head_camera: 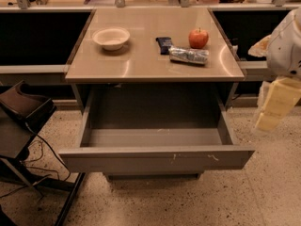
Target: Close top drawer
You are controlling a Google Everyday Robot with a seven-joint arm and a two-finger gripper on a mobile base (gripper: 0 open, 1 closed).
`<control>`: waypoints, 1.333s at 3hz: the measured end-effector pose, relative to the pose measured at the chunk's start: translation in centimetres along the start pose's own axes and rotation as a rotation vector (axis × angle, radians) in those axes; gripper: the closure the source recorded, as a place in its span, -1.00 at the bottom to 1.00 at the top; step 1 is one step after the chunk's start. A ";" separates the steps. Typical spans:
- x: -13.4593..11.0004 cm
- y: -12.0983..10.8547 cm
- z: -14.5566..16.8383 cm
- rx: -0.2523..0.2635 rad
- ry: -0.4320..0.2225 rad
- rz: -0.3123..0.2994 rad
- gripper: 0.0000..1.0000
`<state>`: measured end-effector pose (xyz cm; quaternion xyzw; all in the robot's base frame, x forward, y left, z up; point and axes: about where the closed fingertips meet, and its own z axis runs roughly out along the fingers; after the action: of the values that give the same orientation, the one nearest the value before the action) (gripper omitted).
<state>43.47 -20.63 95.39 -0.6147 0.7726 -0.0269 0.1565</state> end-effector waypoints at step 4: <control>-5.0 15.5 21.5 -0.273 -0.271 -0.115 -1.00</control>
Offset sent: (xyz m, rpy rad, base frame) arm -0.0930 0.1385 -0.2990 0.3224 0.2764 0.2910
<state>35.76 -8.83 72.35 -0.6712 0.7046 0.1523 0.1727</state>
